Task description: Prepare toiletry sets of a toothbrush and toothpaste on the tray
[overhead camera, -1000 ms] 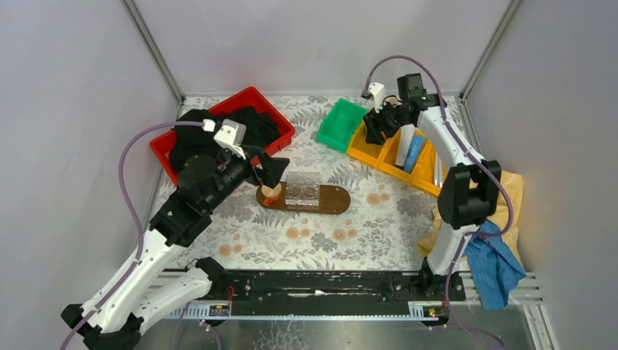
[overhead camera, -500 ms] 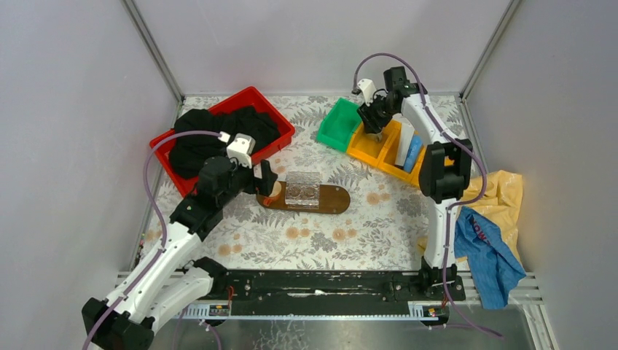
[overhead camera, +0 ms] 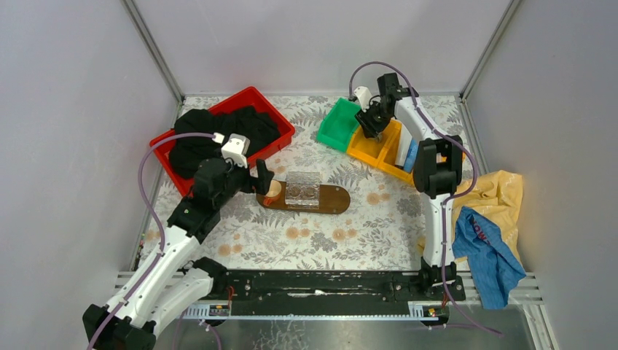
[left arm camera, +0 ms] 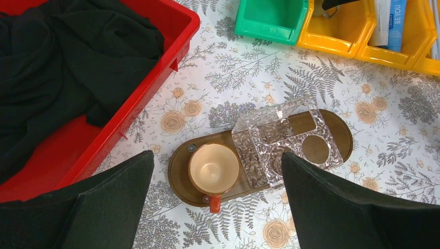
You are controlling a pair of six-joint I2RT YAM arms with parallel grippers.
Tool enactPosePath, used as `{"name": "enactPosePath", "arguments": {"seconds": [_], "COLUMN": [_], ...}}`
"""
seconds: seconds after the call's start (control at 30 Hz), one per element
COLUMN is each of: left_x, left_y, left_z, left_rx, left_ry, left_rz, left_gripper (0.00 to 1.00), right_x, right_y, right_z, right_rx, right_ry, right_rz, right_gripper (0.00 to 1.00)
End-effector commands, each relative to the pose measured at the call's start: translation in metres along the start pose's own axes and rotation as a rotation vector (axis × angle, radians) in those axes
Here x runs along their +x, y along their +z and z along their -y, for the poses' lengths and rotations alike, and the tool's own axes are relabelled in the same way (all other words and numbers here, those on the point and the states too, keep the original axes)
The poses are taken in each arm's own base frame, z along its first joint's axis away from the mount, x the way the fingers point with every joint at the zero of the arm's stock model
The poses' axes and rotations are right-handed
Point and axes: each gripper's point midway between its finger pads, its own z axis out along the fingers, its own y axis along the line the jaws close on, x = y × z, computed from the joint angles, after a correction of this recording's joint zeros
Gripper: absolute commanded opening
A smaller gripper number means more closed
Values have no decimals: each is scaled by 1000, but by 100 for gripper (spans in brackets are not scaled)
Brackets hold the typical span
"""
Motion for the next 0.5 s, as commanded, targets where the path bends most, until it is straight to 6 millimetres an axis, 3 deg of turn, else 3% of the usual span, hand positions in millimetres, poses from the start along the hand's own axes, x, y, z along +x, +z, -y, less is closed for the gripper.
{"name": "enactPosePath", "arguments": {"seconds": [0.0,0.2,0.47], "left_x": [-13,-11,-11], "left_y": [1,3,3], "left_z": [-1,-1,-1], "left_rx": [5,4,4], "left_ry": [22,25,26], "left_rz": [60,53,52], "left_gripper": [100,100,100], "right_x": [-16,-6,-5], "right_y": [-1,9,8], "right_z": [15,17,14], "right_rx": [63,65,59], "right_ry": [-28,-32,-44], "right_rz": [27,-2,-2], "right_gripper": [50,43,16]}}
